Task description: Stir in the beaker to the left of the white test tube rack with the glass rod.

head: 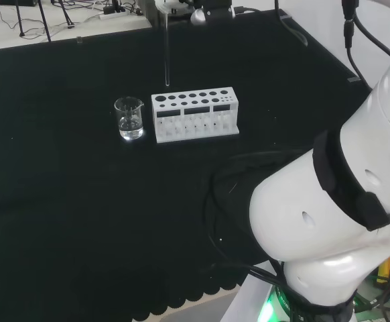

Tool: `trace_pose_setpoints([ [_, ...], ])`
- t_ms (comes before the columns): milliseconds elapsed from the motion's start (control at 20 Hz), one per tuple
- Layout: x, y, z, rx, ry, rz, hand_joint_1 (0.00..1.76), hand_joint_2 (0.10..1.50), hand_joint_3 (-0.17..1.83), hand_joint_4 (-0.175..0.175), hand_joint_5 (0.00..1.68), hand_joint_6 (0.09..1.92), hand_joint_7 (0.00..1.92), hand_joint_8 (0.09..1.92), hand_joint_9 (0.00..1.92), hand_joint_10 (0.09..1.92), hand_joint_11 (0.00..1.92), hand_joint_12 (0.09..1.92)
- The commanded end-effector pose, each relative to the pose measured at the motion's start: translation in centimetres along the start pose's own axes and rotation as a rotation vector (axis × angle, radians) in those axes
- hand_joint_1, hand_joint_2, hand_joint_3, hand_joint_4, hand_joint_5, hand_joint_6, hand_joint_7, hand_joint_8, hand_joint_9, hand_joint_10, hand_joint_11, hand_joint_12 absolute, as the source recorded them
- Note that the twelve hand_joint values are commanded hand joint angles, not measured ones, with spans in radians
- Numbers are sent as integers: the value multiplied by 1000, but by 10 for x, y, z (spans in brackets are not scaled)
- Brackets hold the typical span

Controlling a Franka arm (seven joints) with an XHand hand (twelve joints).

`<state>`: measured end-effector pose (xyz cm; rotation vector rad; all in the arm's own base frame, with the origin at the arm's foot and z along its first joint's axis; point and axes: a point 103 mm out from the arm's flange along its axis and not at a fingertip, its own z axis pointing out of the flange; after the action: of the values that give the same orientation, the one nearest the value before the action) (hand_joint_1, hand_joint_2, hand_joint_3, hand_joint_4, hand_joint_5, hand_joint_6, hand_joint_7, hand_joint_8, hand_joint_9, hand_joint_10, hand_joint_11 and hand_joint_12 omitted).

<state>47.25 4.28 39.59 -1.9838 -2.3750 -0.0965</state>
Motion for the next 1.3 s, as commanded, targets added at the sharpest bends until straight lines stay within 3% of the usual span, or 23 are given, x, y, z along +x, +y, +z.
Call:
trace_pose_setpoints([
  [50, 7, -1, 0, -14, -2, -19, 1312, 1110, -175, -175, 1163, 473, 1216, 933, 1576, 899, 1627, 672],
  [550, 27, 7, 2, -42, 17, -69, 1313, 1107, -175, -175, 1166, 468, 1225, 917, 1581, 894, 1632, 671],
  [1300, 62, 61, 32, -29, 56, -182, 1314, 1105, -175, -175, 1171, 459, 1231, 907, 1585, 887, 1635, 668],
])
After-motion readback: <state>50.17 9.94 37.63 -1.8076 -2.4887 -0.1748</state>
